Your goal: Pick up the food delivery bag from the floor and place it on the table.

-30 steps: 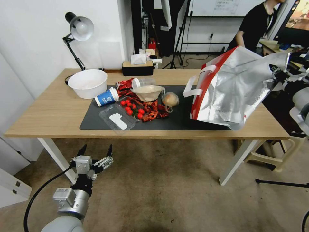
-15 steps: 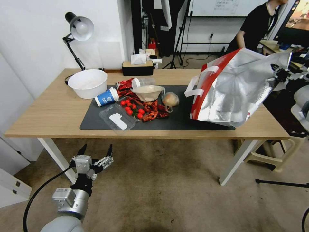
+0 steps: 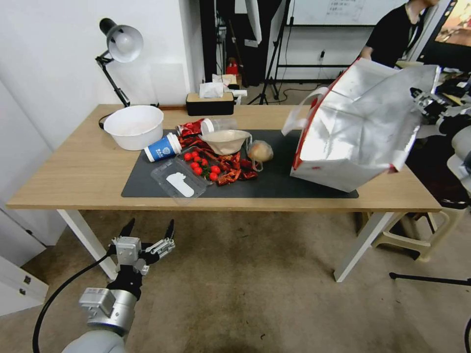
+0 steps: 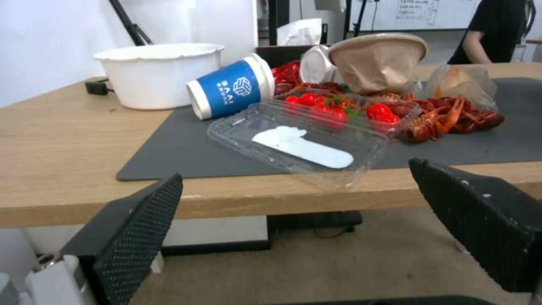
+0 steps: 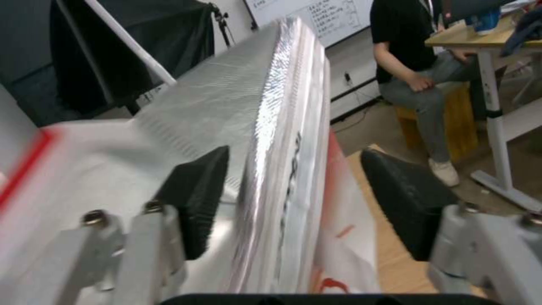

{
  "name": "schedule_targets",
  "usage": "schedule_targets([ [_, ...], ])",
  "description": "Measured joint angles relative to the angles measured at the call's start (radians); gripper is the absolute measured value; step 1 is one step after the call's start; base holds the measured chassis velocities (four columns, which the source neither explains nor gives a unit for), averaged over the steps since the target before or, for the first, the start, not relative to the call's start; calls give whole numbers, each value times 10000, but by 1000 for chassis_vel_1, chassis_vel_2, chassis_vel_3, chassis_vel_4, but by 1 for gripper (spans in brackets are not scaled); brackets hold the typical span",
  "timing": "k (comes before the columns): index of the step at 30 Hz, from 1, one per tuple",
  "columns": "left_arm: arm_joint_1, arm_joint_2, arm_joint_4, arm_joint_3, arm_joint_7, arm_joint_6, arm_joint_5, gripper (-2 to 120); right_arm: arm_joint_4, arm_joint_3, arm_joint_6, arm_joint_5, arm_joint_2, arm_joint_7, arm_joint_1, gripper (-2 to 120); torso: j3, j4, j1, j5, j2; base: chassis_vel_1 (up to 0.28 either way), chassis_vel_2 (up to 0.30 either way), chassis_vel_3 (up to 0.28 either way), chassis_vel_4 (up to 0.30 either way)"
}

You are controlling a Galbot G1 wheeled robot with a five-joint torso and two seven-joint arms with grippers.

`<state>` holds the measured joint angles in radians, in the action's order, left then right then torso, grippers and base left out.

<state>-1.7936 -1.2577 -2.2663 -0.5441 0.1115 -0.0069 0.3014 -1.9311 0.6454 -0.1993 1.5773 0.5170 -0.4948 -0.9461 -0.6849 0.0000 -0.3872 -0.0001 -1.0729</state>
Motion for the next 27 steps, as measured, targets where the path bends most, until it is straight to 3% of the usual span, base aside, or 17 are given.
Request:
schedule_targets([
  [8,-67,-41,-55,-19,26,-81,-23,100,-29,23,-4,-11,-6,49,-65,97,0,0,0,0,0,0,0,0,0],
  [27,-16,-19,-116,-83,134,-100,13,100,-267,124,-119,-146,-28,148,-267,100,0,0,-2,0,0,0,0,0,0],
])
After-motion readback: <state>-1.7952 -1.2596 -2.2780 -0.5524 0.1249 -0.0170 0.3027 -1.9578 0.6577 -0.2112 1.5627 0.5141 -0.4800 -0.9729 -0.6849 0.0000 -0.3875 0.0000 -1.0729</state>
